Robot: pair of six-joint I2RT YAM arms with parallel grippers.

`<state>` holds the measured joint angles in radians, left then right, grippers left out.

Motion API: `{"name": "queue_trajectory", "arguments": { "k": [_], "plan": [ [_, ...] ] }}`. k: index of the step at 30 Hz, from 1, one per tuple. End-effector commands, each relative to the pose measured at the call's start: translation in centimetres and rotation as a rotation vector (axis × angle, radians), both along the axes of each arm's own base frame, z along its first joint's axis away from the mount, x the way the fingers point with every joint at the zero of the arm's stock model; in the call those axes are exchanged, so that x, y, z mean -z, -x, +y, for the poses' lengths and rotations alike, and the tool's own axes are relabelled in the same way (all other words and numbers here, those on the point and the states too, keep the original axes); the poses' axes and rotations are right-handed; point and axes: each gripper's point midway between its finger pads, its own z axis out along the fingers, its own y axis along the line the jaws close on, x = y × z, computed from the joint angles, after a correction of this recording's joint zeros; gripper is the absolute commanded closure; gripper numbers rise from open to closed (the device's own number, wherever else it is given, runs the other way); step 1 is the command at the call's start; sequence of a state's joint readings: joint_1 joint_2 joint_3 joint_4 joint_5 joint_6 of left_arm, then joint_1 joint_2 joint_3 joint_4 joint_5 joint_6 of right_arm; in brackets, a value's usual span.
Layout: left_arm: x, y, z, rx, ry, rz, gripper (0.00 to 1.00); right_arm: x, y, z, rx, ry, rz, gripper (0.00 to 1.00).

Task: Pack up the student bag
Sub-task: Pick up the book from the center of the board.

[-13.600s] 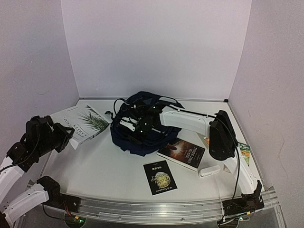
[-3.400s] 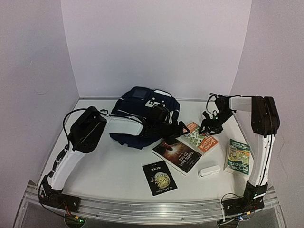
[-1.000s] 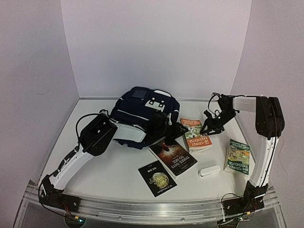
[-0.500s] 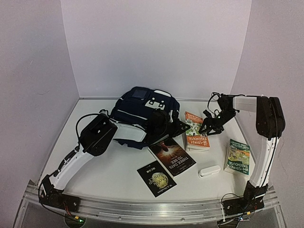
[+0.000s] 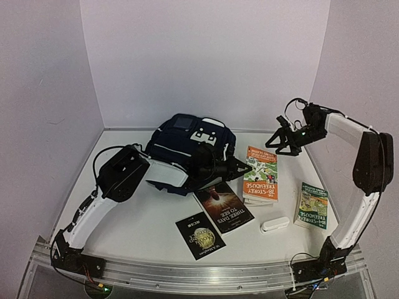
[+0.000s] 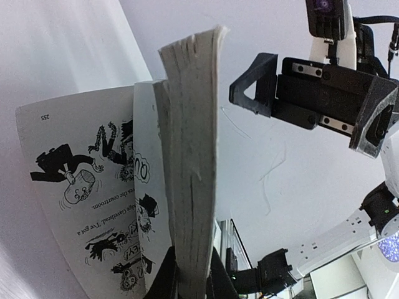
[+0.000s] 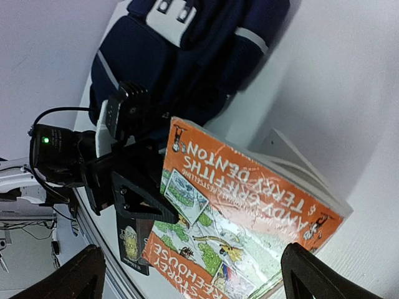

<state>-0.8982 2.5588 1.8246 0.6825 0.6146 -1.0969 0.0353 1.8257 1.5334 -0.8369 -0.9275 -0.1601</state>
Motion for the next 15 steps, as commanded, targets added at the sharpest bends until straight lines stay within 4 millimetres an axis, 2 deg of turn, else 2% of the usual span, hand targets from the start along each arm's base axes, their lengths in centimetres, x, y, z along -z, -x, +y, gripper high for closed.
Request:
{"name": "queue_trajectory", "arguments": {
  "k": [1,10,15],
  "plan": [
    [-16.1,3.1,2.3,0.075,0.277,-0.274,1.0,-3.8,1.4,0.4,-0.058,-0.01,-0.082,0.02],
    [-19.8,3.8,4.9,0.078,0.311,-0.343,1.0,-6.1,3.7,0.0,-0.062,0.019,-0.129,0.02],
    [-20.2,4.3,5.8,0.078,0.293,-0.363,1.0,-6.7,4.3,-0.5,-0.057,0.058,-0.149,0.02]
  ]
}}
